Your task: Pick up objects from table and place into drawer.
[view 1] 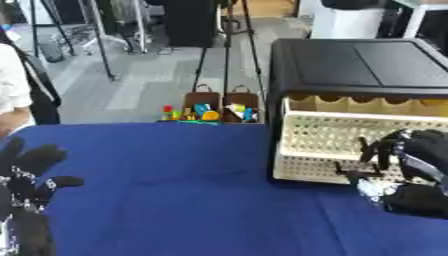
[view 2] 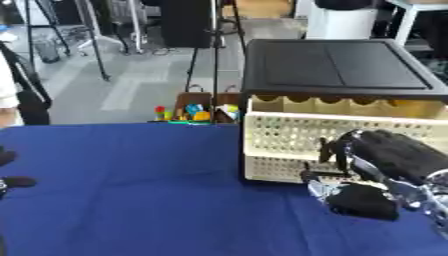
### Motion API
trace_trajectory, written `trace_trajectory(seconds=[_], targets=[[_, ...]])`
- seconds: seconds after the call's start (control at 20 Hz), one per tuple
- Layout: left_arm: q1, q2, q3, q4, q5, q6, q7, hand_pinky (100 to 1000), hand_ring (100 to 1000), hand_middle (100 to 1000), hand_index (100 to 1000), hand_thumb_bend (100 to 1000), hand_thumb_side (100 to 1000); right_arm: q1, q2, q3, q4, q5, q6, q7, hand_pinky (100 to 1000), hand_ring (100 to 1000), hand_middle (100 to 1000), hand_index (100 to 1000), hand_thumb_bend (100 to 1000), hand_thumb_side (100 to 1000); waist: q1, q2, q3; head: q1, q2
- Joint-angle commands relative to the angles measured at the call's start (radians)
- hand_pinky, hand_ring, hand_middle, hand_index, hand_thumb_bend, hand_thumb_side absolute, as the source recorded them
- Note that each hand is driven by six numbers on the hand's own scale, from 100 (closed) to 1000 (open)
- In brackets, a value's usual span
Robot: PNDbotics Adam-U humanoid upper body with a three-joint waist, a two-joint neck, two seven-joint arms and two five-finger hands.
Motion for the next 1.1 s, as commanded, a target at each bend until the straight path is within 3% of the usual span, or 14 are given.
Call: trace_trajectory(seconds=[0.05,1.1], targets=[[-0.011,0.007,0.002,-0.013,0.000,-0.001,-0.003,529,762,713,933,371,947,-0.011,-0.018,-0.019,-0.014,0.013,0.007,0.004,106,462,635,790,268,947,-0.003,-0.014,-0.001,0.000,-0.013],[-0.016,0.005,0.002,-0.013,0.003,-0.001,-0.007,528,762,714,933,368,945,-0.011,-0.010,-0.017,-0.014,0.015,0.028,0.030,106,464,659,788,271,947,-0.001,-0.010,0.013,-0.005,-0.018]])
